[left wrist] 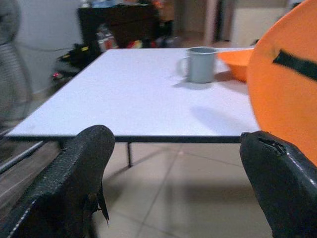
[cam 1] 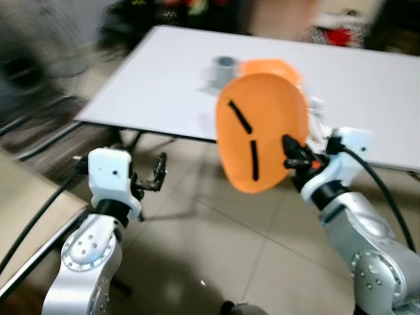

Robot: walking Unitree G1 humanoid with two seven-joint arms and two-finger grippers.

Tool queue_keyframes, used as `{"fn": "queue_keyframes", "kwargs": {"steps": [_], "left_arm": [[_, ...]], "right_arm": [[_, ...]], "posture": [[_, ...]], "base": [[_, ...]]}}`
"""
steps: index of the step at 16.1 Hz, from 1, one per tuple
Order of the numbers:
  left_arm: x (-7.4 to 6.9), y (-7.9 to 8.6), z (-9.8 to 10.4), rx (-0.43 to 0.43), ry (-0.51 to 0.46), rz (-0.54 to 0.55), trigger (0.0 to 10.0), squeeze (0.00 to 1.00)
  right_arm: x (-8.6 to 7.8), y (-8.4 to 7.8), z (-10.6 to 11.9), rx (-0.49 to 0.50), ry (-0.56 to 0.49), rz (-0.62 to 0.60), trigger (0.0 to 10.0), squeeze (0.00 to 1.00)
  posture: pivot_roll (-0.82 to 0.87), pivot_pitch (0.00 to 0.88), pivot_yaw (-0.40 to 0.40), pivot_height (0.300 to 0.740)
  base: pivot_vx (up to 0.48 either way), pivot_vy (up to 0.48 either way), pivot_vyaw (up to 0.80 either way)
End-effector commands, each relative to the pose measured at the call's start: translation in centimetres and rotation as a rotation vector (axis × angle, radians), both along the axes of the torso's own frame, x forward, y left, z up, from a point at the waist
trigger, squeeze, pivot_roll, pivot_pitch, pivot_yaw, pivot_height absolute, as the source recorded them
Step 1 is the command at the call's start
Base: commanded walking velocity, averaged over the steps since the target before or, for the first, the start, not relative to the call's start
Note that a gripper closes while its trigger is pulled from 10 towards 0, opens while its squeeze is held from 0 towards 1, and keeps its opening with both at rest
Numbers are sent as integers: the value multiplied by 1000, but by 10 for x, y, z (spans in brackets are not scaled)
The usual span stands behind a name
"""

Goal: Setting the table

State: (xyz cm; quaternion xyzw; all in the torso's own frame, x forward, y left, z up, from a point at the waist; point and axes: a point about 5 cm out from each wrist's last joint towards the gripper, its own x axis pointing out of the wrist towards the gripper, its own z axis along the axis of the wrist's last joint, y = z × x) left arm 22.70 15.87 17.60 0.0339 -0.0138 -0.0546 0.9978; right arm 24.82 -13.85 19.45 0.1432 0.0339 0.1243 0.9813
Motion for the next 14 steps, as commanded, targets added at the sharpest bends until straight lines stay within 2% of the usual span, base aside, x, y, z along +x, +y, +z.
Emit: {"fn": "queue_keyframes", "kwargs": {"steps": [1,2,5,8,14], "left_arm": [[0,-1,2,-12,-6,-5,10000,0],[0,0,2,-17,-4,-3,10000,0],[-1,3,2,-10,-3,2,10000,0],[-2,8,1,4,0,14,10000,0],[-6,18,0,18,2,44,10000,0]], "right_arm": [[1,2,7,14,-26,27,10000,0],[2,2,4,22,-12,29,10000,0],[4,3,3,37,-8,51,10000,0],[5,8,1,-16,-28,109,10000,0],[5,11,-4,-63,-36,138,10000,0]], "posture": [[-48,62,-2,740],[-46,61,-3,740],[-41,56,-5,740],[-37,52,-12,740],[-28,49,-37,740]], "base": [[0,0,-800],[251,0,-800],[334,0,0],[341,0,0],[342,0,0]]}}
